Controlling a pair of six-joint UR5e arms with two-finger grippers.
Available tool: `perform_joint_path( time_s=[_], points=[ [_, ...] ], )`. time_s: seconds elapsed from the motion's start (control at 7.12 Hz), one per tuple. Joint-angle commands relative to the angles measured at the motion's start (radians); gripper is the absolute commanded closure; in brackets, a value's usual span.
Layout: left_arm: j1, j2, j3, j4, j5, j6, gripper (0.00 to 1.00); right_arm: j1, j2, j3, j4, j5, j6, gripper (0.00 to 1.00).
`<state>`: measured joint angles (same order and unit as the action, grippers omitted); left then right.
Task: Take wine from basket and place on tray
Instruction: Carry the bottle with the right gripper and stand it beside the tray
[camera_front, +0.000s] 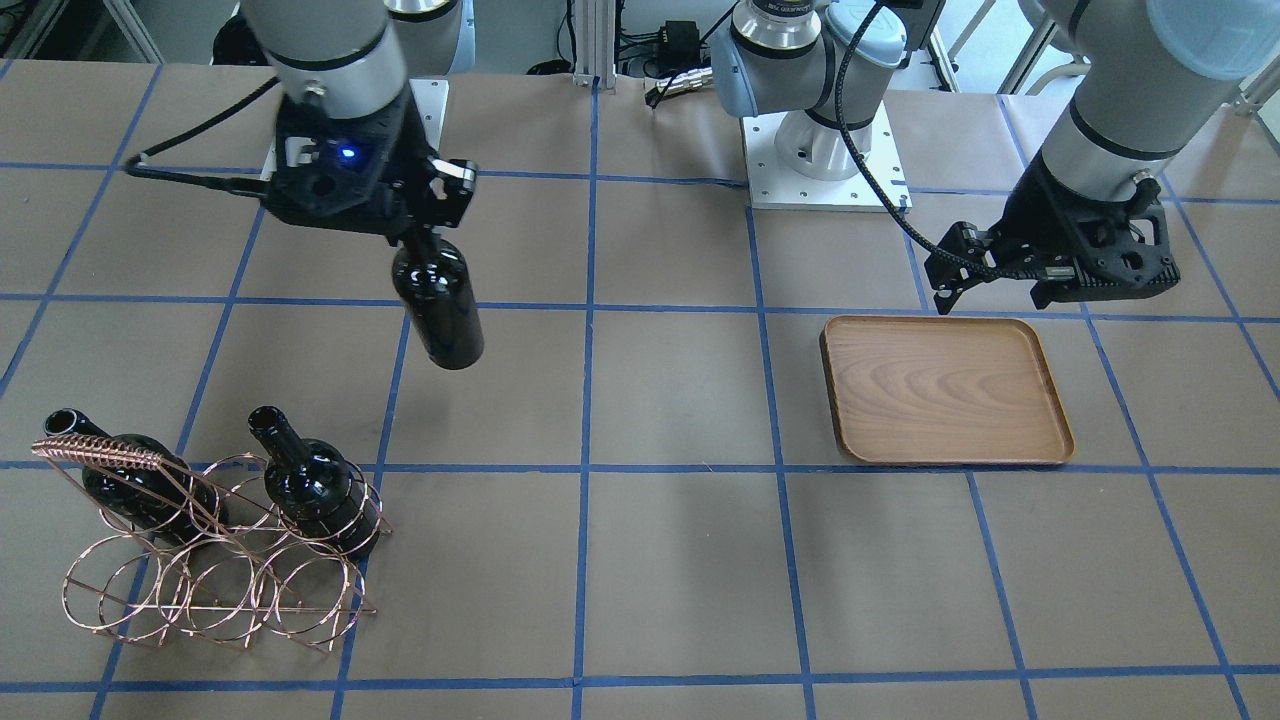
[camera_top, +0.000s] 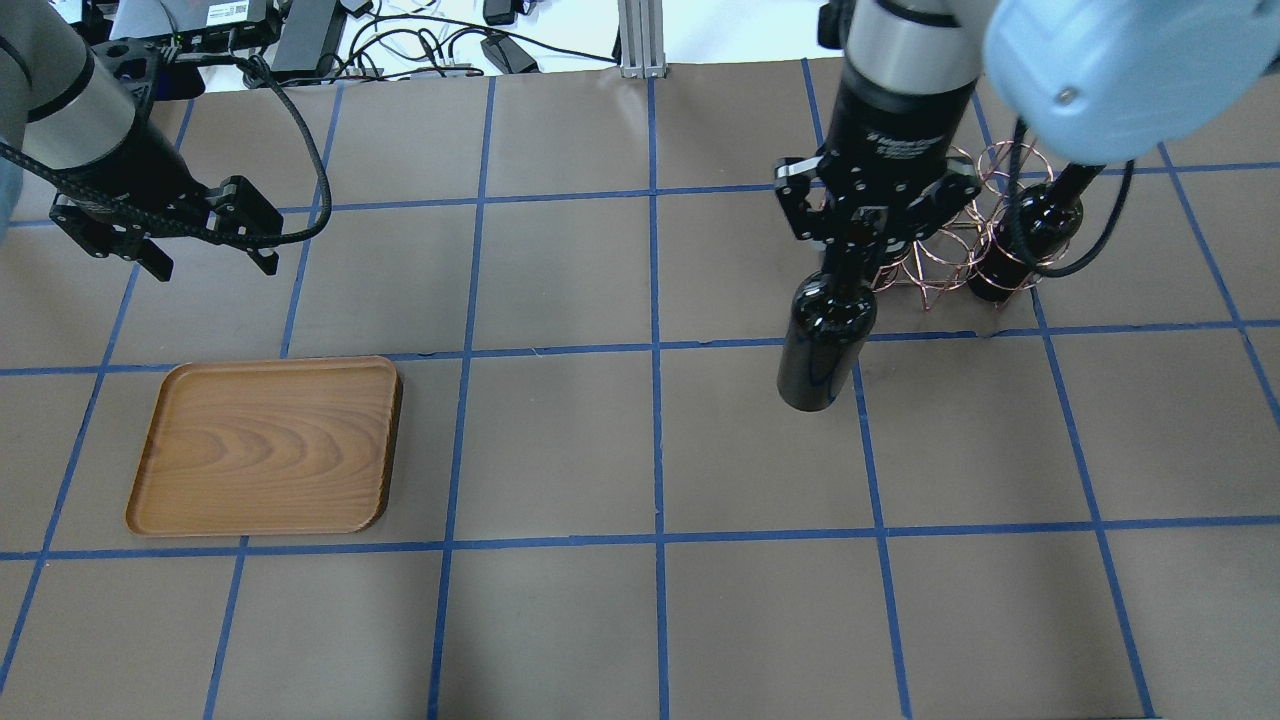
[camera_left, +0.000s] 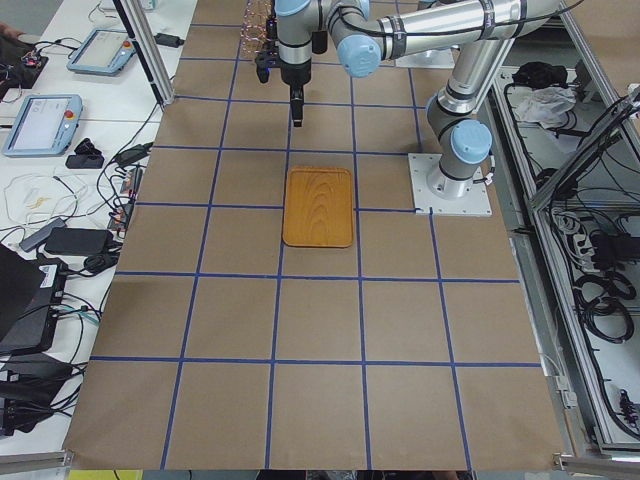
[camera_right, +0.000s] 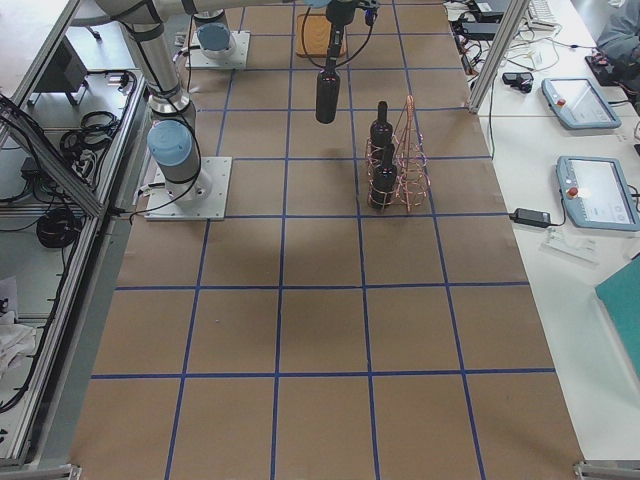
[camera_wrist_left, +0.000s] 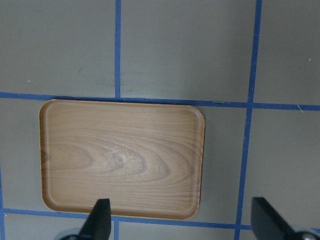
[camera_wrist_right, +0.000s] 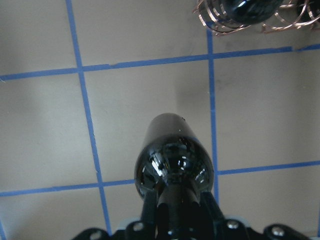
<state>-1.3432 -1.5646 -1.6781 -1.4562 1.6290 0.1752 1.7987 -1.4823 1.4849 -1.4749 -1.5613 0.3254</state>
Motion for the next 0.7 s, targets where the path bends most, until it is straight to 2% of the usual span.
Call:
perform_joint_path(
  time_s=[0.0,0.14,0.56],
  points=[
    [0.001,-0.015,0.001,0.002,0.0,-0.005,0.0,0.21,0.106,0.009,-0.126,-0.008,0.267,0.92],
    [-0.011,-0.02,0.003,0.028,-0.006,-0.006,0.0,0.268,0.132,0.003,-0.149,-0.013,0.323,0.92],
    [-0.016,-0.016,0.003,0.042,0.005,0.009,0.0,0.373,0.183,-0.047,-0.166,0.047,0.472,0.91]
  ],
)
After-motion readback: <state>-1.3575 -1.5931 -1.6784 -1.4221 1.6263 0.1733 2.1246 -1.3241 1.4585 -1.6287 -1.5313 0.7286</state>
